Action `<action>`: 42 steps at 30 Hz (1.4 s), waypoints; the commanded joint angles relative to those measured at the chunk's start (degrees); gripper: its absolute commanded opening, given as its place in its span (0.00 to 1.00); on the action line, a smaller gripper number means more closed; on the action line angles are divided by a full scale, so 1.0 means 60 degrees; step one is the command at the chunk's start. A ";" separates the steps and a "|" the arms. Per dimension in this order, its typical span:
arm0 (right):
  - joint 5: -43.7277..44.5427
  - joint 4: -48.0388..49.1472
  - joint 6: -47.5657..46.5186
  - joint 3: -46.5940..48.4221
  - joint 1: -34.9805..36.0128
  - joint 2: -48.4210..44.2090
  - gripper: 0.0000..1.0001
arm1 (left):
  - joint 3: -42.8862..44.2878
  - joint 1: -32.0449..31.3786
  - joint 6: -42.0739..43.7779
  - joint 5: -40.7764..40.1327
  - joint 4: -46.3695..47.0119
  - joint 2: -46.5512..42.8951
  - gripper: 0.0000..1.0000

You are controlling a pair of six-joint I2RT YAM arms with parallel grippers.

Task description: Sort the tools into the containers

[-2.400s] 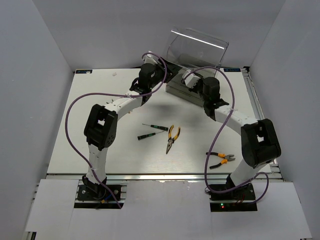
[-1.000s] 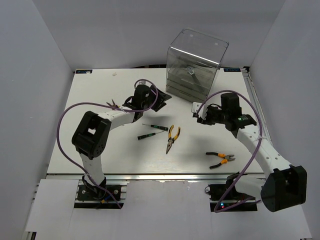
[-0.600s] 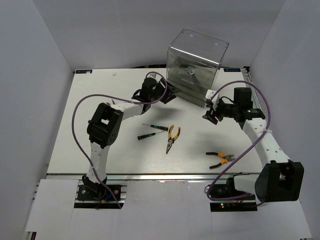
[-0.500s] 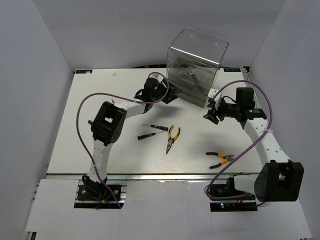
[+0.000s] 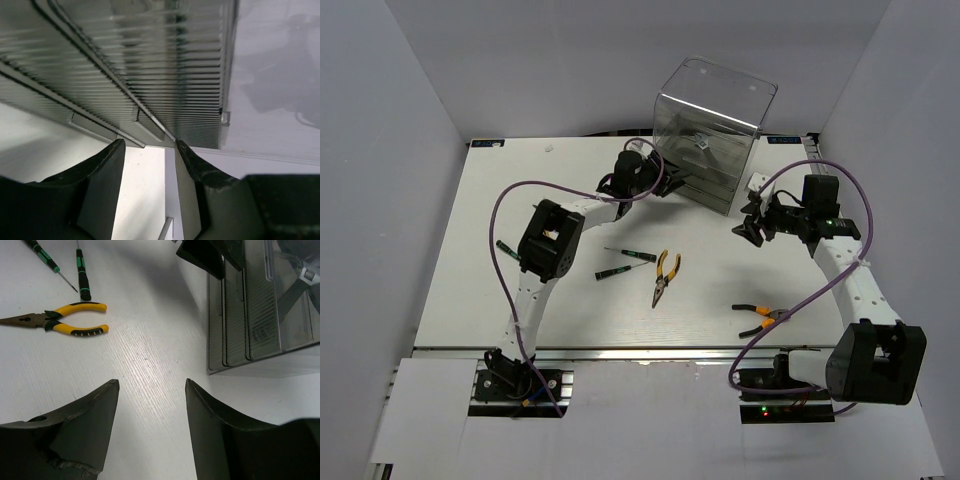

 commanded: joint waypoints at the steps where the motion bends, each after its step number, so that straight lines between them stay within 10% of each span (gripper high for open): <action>1: -0.0292 0.0311 0.0152 -0.0026 -0.0225 -0.0060 0.62 | 0.0297 0.0078 -0.0277 0.0200 0.0384 0.0099 0.54; 20: -0.0263 0.0297 0.0211 -0.0055 -0.0269 -0.0060 0.62 | -0.0390 0.0210 -0.0892 0.0391 0.1379 0.0160 0.36; 42: -0.0175 0.0311 -0.0009 -0.0085 -0.0269 0.0101 0.62 | -0.0187 0.0210 -0.1010 0.0478 0.2582 0.0173 0.45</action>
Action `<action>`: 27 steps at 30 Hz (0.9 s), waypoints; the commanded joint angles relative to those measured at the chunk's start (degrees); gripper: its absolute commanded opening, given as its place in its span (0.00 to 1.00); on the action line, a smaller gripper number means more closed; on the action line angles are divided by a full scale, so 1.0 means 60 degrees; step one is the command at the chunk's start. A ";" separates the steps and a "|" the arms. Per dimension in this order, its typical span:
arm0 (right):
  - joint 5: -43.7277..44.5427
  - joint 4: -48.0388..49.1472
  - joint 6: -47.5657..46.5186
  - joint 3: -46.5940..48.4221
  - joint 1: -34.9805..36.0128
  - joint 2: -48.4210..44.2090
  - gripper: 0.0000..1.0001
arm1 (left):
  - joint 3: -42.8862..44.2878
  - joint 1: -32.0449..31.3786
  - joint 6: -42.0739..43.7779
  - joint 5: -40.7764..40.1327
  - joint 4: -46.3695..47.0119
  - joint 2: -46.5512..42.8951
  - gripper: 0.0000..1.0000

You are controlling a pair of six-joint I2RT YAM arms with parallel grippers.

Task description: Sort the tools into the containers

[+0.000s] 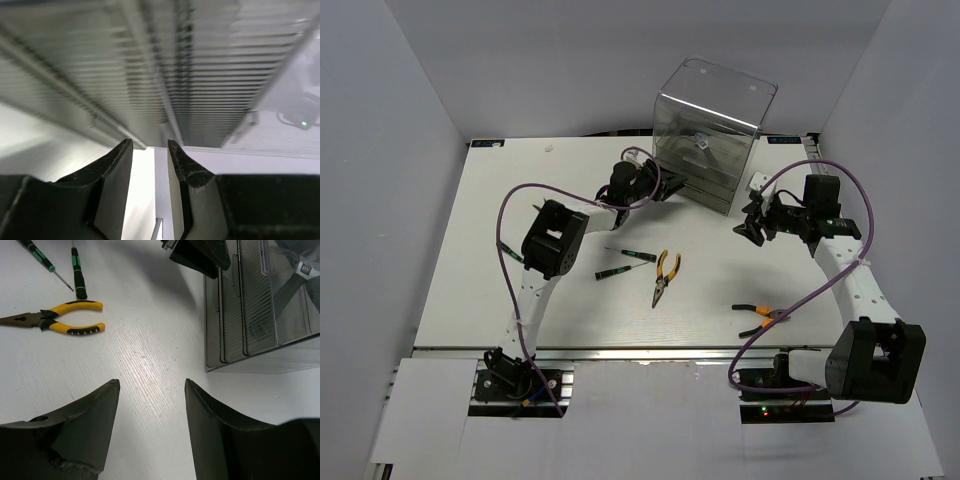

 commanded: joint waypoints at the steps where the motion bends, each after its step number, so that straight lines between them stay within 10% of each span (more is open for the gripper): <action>1: -0.0146 0.0206 -0.0038 -0.0045 -0.0054 0.0050 0.62 | 0.0520 0.0057 -0.0008 0.0129 0.0338 -0.0450 0.45; 27: -0.0029 0.0396 0.0093 0.0058 -0.0083 0.0167 0.62 | 0.1487 0.0057 -0.0388 -0.0384 0.0074 0.0458 0.39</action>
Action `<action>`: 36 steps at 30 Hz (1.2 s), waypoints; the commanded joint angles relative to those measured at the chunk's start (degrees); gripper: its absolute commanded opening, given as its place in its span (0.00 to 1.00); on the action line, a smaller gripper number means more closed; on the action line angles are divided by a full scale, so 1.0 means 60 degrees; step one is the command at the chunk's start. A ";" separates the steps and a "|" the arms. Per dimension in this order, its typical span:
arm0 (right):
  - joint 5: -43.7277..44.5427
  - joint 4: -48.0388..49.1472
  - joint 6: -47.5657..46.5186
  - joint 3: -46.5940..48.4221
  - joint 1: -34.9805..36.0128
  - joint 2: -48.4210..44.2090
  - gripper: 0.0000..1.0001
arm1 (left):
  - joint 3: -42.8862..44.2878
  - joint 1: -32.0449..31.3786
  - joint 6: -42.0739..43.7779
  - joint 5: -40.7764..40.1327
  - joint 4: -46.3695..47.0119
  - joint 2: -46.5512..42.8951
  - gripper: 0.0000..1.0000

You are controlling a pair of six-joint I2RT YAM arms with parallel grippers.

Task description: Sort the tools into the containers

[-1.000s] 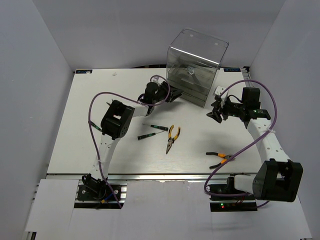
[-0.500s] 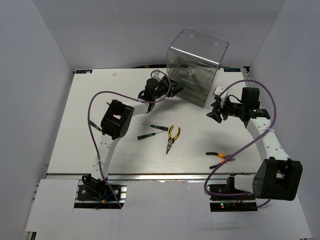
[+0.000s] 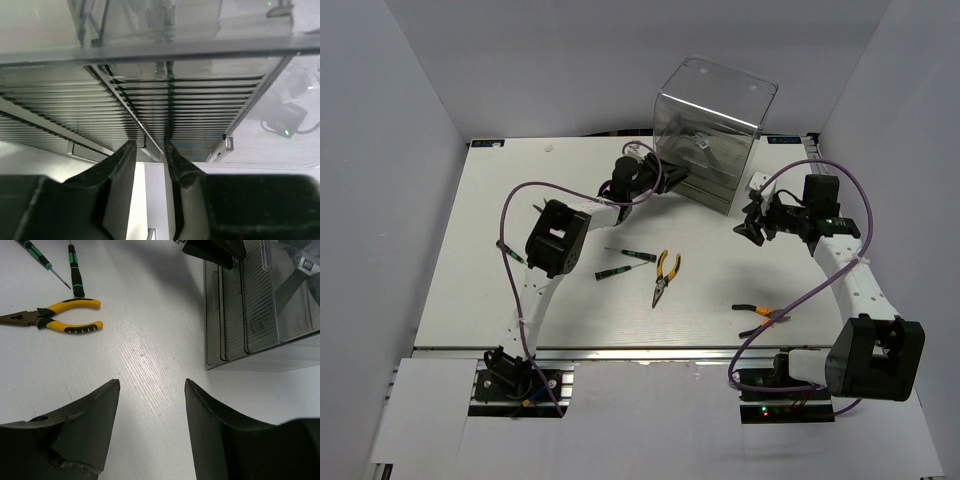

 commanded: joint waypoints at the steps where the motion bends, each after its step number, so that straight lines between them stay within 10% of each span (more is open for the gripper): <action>1: -0.0102 0.0341 0.0101 0.0073 -0.0069 0.0043 0.62 | 0.0438 0.0057 -0.0017 -0.0191 0.0030 -0.0033 0.37; 16: -0.0146 0.0356 0.0203 0.0117 -0.0083 -0.0001 0.62 | -0.0161 0.0116 -0.0062 -0.0016 0.0060 -0.0369 0.00; 33: -0.0424 0.0019 0.0013 -0.0045 -0.0054 -0.0133 0.62 | -0.4731 0.0350 0.1374 0.0570 0.0836 -0.3636 0.00; 36: -0.0439 -0.0069 -0.0075 -0.0045 0.0019 -0.0118 0.62 | -0.5172 0.0350 0.1389 0.0527 0.0836 -0.3929 0.20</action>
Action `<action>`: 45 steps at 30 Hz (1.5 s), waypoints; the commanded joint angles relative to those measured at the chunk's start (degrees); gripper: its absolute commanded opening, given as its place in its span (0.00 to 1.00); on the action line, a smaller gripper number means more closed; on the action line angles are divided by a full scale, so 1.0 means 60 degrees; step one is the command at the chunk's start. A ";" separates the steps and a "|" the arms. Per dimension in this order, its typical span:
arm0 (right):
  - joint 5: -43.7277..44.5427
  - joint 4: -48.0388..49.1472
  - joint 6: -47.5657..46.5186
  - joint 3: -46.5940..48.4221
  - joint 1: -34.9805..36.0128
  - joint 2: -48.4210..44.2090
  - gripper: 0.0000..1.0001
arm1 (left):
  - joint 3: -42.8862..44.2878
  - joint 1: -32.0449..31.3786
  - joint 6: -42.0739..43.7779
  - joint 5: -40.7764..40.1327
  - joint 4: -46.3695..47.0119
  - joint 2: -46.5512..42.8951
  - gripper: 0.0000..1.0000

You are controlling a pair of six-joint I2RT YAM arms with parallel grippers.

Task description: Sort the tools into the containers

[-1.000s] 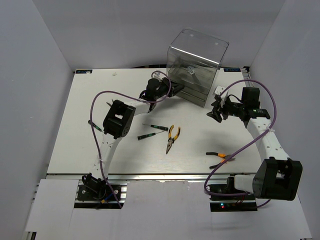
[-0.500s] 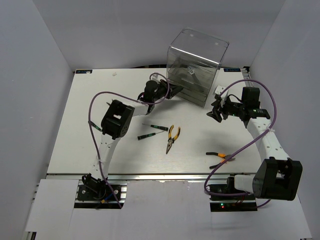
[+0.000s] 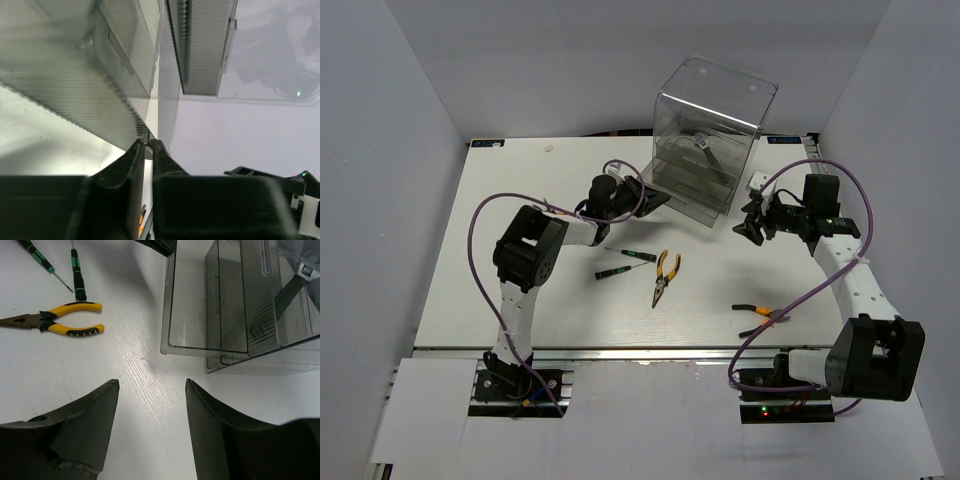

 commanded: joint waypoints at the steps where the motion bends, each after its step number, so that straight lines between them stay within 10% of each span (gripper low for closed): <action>1: -0.0289 -0.0218 -0.0231 -0.0030 0.0063 -0.0103 0.63 | -0.0342 0.0080 0.0788 0.0108 0.0082 -0.0851 0.23; 10: -0.0245 -0.1036 -0.1051 0.0233 0.0647 0.0101 0.70 | -0.0560 0.0139 0.0919 0.0503 0.0082 -0.1289 0.60; 22: -0.0275 -0.4800 -0.7011 0.0937 0.2654 0.1082 0.77 | -0.2919 0.0505 0.2134 0.0401 -0.0796 -0.3677 0.65; 34: 0.1526 -0.5141 -0.8259 0.1551 0.4998 0.2752 0.72 | -0.2919 0.0871 0.6644 -0.2425 -0.7517 -0.7265 0.77; 45: 0.2362 -0.4760 -0.7659 0.2899 0.6025 0.4935 0.69 | -0.4823 0.0974 0.6501 -0.3964 -0.9819 -1.1396 0.82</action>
